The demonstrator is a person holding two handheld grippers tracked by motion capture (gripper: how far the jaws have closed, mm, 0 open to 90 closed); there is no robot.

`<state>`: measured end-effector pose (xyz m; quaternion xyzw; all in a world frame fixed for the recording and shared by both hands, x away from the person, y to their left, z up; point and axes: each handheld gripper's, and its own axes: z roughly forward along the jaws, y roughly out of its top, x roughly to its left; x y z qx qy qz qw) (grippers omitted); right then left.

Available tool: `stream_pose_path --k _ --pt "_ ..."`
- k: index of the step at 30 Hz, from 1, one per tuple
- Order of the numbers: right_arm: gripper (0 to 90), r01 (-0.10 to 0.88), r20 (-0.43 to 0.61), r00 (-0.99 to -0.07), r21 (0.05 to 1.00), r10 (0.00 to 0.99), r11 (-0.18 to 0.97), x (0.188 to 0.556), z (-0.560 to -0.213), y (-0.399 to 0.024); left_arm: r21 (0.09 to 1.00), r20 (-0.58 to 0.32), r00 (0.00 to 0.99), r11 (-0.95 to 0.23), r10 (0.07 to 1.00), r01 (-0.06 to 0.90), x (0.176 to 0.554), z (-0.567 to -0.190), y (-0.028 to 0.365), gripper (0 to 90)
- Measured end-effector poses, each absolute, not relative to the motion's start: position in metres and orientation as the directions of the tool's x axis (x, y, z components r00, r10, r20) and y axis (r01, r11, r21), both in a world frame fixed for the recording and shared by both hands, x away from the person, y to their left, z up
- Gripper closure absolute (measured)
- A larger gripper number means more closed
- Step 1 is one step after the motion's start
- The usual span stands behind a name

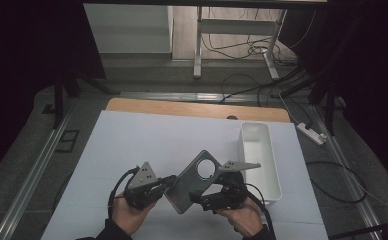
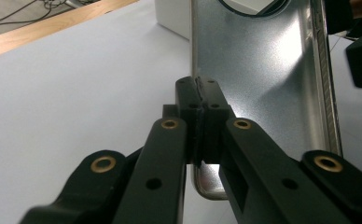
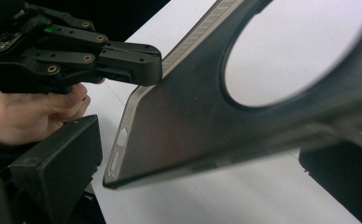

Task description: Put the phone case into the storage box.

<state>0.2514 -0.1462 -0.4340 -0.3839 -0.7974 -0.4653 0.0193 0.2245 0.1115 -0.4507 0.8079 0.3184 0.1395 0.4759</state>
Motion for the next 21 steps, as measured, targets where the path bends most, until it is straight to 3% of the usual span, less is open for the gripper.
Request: stream_pose_path --k 4,8,9,14,15,21 --pt "4.4 0.636 0.381 -0.696 0.721 0.609 0.276 0.2537 -0.4351 -0.1400 0.863 -0.076 0.757 -0.337 0.649 0.375 0.2241 -0.4505 0.1097 89.2" --pt "19.5 0.638 0.376 -0.681 0.725 0.628 0.258 0.2548 -0.4354 -0.1395 0.870 -0.060 0.752 -0.334 0.656 0.362 0.2222 -0.4492 0.1090 89.2" --pt "19.5 0.638 0.376 -0.681 0.725 0.628 0.258 0.2548 -0.4354 -0.1395 0.870 -0.060 0.752 -0.334 0.656 0.362 0.2222 -0.4492 0.1090 89.2" --pt "46.0 0.653 0.431 -0.661 0.734 0.615 0.187 0.2575 -0.4356 -0.1426 0.877 -0.051 0.748 -0.328 0.662 0.350 0.2196 -0.4481 0.1087 89.2" --pt "46.0 0.653 0.431 -0.661 0.734 0.615 0.187 0.2575 -0.4356 -0.1426 0.878 -0.049 0.747 -0.329 0.663 0.348 0.2192 -0.4480 0.1084 89.2" --pt "68.8 0.687 0.520 -0.645 0.716 0.560 0.126 0.2582 -0.4379 -0.1437 0.882 -0.033 0.746 -0.332 0.665 0.335 0.2171 -0.4484 0.1068 89.1"
